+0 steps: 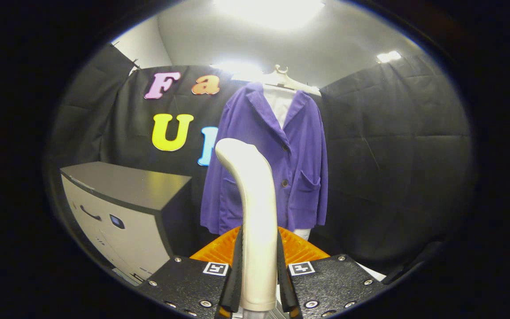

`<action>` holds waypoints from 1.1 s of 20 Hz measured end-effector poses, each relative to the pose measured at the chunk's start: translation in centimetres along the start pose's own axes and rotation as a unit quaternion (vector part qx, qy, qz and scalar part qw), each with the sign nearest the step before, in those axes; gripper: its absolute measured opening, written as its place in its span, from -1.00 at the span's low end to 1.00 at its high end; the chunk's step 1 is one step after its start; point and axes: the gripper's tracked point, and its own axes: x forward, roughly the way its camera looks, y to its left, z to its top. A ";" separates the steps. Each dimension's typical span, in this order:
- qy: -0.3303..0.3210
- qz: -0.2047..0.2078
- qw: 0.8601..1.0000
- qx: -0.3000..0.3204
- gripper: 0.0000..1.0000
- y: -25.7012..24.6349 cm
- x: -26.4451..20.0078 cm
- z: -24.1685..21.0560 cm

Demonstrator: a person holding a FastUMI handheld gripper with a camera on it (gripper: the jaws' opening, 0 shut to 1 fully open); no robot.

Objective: Iron the clothes twice with a garment steamer, once on the left side and once on the right side.

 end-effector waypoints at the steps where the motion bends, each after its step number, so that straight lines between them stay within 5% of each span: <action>1: -0.007 0.006 1.000 -0.001 -0.30 0.8 -0.7 1.1; 22: -0.049 0.073 0.996 -0.003 -0.29 9.1 -7.7 7.9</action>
